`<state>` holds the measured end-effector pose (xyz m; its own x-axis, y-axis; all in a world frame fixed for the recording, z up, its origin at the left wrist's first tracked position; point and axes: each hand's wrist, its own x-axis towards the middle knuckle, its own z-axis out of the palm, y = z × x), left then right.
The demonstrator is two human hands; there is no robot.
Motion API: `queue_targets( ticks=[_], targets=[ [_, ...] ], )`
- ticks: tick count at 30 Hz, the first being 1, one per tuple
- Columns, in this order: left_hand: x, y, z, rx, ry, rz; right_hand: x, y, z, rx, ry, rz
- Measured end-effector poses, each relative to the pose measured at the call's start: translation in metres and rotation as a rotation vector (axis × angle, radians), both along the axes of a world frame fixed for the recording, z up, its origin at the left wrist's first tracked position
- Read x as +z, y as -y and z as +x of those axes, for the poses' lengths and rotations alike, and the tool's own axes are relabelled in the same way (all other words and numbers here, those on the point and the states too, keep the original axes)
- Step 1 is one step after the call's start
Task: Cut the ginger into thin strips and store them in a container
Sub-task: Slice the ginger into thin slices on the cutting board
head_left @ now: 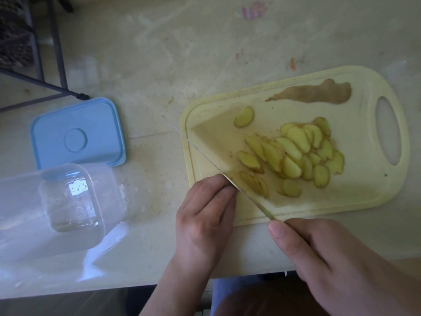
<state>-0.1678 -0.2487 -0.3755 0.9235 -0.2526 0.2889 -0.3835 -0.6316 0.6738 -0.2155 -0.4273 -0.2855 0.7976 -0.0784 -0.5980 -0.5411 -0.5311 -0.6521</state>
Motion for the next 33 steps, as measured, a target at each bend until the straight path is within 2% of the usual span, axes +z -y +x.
queue_targets(
  ticks=[4, 8, 10, 13, 21, 30, 33],
  targets=[
    [-0.001, -0.001, -0.002, -0.003, -0.005, 0.001, 0.007, -0.004, 0.006, -0.005, -0.023, 0.079],
    [-0.004, -0.001, -0.004, 0.026, -0.023, 0.003, 0.008, -0.009, 0.001, 0.038, 0.164, -0.106],
    [-0.003, 0.0, -0.003, 0.03, -0.021, 0.001, 0.014, -0.013, 0.007, 0.064, 0.12, -0.1],
    [-0.002, 0.001, -0.001, 0.016, -0.008, 0.001, 0.012, -0.01, 0.011, -0.049, -0.043, -0.021],
    [-0.003, 0.0, 0.002, 0.009, 0.013, 0.022, -0.002, 0.002, 0.007, 0.095, -0.071, 0.053],
    [-0.003, 0.0, 0.001, -0.011, 0.043, 0.005, -0.002, 0.001, 0.006, 0.053, -0.056, 0.057],
    [-0.005, -0.001, 0.002, -0.013, 0.051, 0.007, 0.0, 0.0, 0.005, 0.045, -0.038, 0.003]
  ],
)
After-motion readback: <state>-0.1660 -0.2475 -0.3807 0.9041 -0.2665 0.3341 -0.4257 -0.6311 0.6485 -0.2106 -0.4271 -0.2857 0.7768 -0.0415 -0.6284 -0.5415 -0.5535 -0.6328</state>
